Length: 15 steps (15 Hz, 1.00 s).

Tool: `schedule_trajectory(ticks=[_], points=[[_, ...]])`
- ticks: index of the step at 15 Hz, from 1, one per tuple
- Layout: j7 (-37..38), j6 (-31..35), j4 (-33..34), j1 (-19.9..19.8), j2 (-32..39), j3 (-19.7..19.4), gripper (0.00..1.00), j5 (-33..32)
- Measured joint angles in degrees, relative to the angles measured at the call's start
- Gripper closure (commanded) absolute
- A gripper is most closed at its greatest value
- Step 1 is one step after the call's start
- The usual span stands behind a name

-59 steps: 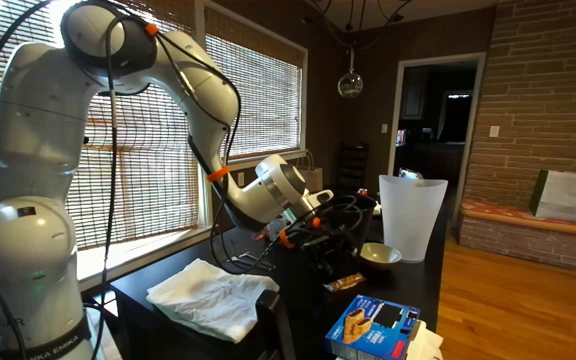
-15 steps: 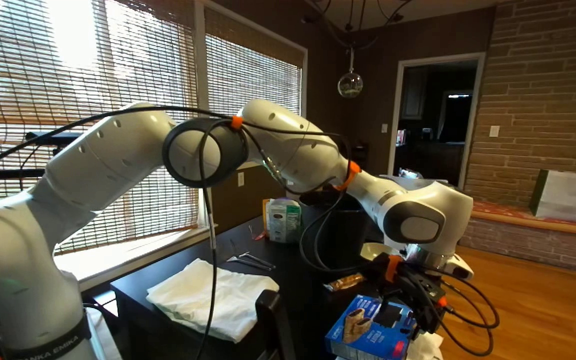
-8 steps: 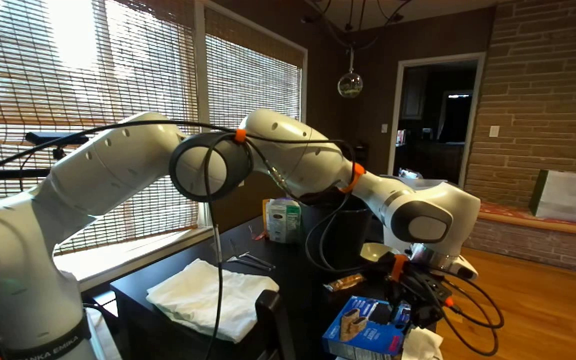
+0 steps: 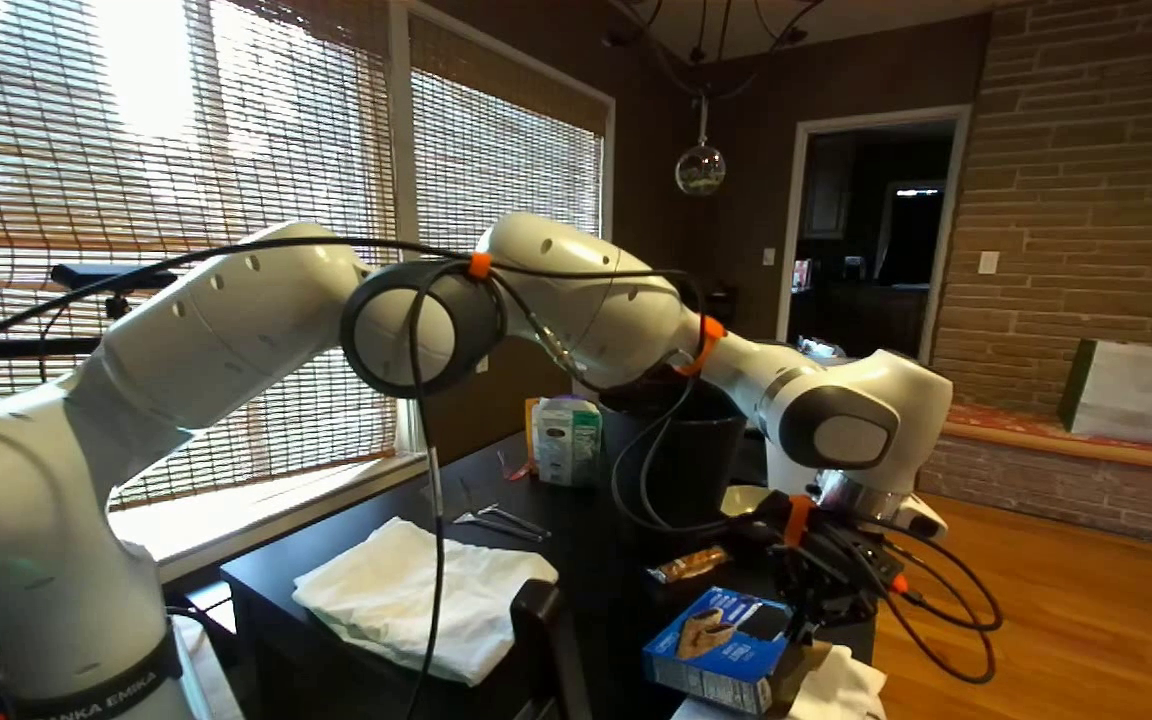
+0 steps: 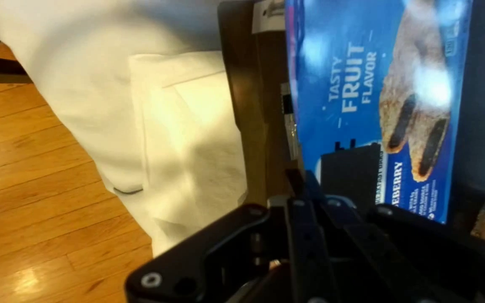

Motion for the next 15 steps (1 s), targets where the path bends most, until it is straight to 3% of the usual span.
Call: schedule_trajectory(ticks=[7, 11, 15], points=[[-6.2, 3.6, -9.5, 2.6, -8.4, 0.1, 1.00, -0.1], [-7.0, 10.8, -19.9, 4.9, -15.0, -0.1, 1.00, -1.1], [-3.2, 19.7, -30.8, 8.9, -20.5, -2.0, 1.00, -3.3]])
